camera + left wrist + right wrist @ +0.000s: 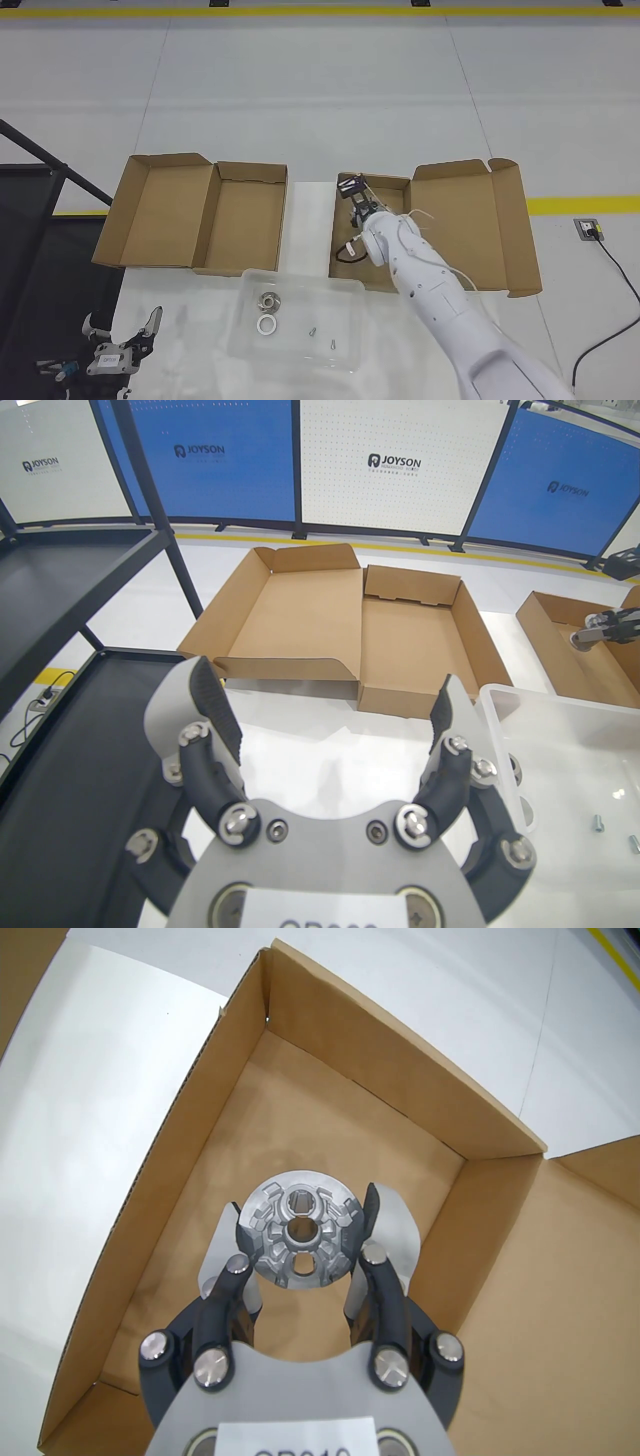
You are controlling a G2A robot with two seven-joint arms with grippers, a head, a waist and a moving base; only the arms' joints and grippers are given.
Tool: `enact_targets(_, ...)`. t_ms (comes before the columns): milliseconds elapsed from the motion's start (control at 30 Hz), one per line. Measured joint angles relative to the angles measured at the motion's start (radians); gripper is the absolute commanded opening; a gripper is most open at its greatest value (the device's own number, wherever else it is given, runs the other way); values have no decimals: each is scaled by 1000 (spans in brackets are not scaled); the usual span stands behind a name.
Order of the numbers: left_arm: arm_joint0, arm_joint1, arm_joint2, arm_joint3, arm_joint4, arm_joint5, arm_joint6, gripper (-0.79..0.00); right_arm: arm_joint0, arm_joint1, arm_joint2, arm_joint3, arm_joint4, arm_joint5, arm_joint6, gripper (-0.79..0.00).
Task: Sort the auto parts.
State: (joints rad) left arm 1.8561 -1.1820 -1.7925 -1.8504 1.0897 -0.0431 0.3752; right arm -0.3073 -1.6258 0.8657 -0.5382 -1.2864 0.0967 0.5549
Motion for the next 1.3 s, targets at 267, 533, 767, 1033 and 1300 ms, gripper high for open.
enact_targets(267, 0, 0, 0, 0, 0, 0, 0, 0, 44, -35, -11, 120, 35, -28, -31, -785)
enact_targets(533, 0, 0, 0, 0, 0, 0, 0, 0, 70, -54, -11, 194, 53, -46, -53, -274)
enact_targets(767, 0, 0, 0, 0, 0, 0, 0, 0, 83, -63, -11, 221, 51, -54, -67, -68)
enact_targets(1033, 0, 0, 0, 0, 0, 0, 0, 0, 93, -60, 5, 206, 59, -54, -109, -62)
enact_targets(1300, 0, 0, 0, 0, 0, 0, 0, 0, 59, -28, 34, 49, 30, -94, -135, -68)
